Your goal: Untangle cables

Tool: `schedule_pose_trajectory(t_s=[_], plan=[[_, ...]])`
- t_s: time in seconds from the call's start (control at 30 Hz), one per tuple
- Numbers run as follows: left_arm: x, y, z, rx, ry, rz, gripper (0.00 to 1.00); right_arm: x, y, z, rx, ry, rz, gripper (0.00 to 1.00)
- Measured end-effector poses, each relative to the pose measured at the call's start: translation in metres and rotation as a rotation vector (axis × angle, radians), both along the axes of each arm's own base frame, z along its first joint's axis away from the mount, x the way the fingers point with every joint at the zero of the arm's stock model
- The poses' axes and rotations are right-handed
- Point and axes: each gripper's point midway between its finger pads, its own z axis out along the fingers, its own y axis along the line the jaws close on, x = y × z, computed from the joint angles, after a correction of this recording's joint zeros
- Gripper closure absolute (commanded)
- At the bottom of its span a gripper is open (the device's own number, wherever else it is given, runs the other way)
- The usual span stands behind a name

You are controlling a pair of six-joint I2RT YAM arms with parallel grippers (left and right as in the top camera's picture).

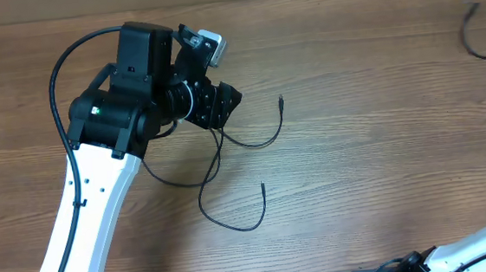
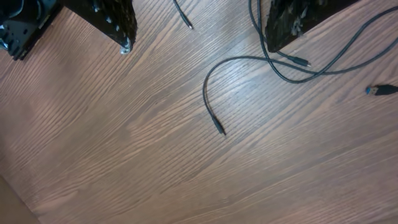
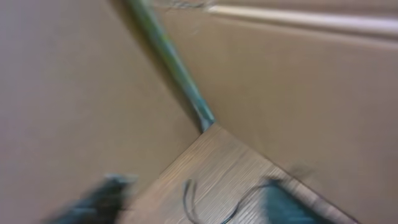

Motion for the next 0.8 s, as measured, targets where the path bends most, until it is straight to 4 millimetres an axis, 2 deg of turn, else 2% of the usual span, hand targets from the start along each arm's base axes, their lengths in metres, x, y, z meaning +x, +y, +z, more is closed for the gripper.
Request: schedule_pose_trajectory(t_s=[0.13,0.23,0.3,0.37,0.4,0.6,0.7,0.8], plan=[[-0.002,-0.004,0.000,-0.003,0.005,-0.006,0.34,-0.008,-0.003,0.003,0.022,-0.033,0.028,0.00],[-0.004,-0.007,0.000,-0.004,0.007,-0.014,0.32,0.000,0.010,0.006,0.047,-0.061,0.099,0.00],[-0.005,-0.008,0.000,-0.006,0.009,-0.015,0.25,0.012,0.026,0.012,0.064,-0.095,0.174,0.00],[-0.006,-0.010,0.000,-0.006,0.010,-0.019,0.14,0.026,0.045,0.020,0.070,-0.135,0.265,0.00],[-0.006,-0.009,-0.001,-0.006,0.014,-0.018,0.11,0.035,0.059,0.027,0.068,-0.163,0.330,0.00],[-0.005,-0.010,0.001,-0.012,0.010,-0.015,0.14,0.072,0.136,0.044,0.088,-0.220,0.592,0.00],[-0.001,-0.011,0.008,-0.024,-0.026,-0.014,0.14,0.078,0.175,0.057,0.075,-0.237,0.684,0.00],[0.002,-0.009,0.024,-0.030,-0.082,-0.001,0.17,0.070,0.214,0.077,0.039,-0.254,0.755,0.00]])
